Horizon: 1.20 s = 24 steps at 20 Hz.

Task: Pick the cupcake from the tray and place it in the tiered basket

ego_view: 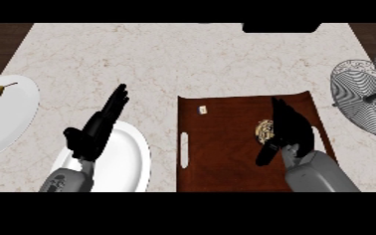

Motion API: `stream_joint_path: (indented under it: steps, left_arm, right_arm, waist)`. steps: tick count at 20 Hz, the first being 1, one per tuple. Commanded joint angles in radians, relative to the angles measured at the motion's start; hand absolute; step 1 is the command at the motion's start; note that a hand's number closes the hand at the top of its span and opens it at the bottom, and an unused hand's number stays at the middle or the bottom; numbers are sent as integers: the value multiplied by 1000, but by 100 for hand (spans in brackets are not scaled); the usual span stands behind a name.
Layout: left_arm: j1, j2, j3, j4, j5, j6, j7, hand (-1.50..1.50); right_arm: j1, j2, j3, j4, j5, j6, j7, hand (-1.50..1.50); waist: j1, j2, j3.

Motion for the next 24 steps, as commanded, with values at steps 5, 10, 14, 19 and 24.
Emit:
stream_joint_path:
  steps: [5, 10, 14, 19, 24]
  left_arm:
    - [-45, -7, 60, 92, -18, -54, -26, 0]
    - [23, -55, 41, 14, -61, -32, -35, 0]
    - [6, -64, 75, 28, -83, -61, -9, 0]
    - [51, -34, 110, 28, -49, -26, -23, 0]
    - [84, -19, 141, 11, -41, -7, -17, 0]
  right_arm:
    - [3, 126, -46, 9, 93, -23, 39, 150]
    - [77, 130, -34, 50, 236, -125, -122, 150]
    - [75, 155, -79, 0, 269, -47, -121, 150]
    - [307, -14, -328, -48, 240, -180, 20, 150]
    - [543, -105, -587, -89, 199, -240, 28, 150]
  waist:
    - [0, 0, 0]
    - [1, 0, 0]
    - [0, 0, 0]
    - [-110, -25, -1]
    - [-140, -25, -1]
